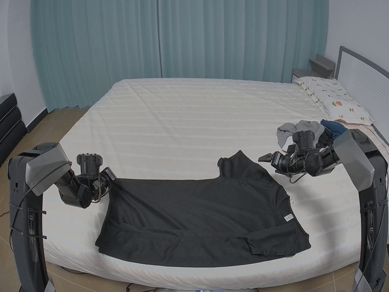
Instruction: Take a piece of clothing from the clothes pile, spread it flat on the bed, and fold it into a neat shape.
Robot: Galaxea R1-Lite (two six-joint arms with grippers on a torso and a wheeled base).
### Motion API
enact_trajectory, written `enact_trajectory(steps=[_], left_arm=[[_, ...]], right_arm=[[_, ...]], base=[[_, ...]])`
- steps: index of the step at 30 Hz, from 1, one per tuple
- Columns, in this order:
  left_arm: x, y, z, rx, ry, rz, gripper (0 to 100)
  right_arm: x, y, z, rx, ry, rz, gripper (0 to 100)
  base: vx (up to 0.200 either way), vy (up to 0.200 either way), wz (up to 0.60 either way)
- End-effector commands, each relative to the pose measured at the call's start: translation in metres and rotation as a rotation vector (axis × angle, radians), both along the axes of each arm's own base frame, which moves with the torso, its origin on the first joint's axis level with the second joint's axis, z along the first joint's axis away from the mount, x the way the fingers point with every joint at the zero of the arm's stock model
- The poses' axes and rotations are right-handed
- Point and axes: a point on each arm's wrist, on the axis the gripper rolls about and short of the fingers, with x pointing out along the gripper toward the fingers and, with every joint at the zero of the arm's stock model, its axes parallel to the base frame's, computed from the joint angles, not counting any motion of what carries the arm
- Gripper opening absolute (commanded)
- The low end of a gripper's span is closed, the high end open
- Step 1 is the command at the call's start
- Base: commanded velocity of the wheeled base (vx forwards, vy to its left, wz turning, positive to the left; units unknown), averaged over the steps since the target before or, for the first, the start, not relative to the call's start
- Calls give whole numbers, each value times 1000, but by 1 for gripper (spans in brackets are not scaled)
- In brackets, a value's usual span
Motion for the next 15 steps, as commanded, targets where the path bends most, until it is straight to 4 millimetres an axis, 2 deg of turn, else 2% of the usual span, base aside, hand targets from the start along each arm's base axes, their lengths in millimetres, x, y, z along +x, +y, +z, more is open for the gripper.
enact_trajectory(steps=[1, 13, 14, 15], left_arm=[[0, 0, 0, -1, 1, 1, 0], [0, 0, 0, -2, 0, 3, 0], [0, 0, 0, -2, 0, 3, 0], [0, 0, 0, -3, 0, 2, 0]], right_arm=[[14, 13, -23, -47, 16, 6, 100], [17, 20, -33, -54, 16, 13, 100], [17, 20, -33, -54, 16, 13, 0], [17, 20, -33, -54, 16, 13, 0]], base=[[0, 0, 0], [0, 0, 0], [0, 0, 0], [0, 0, 0]])
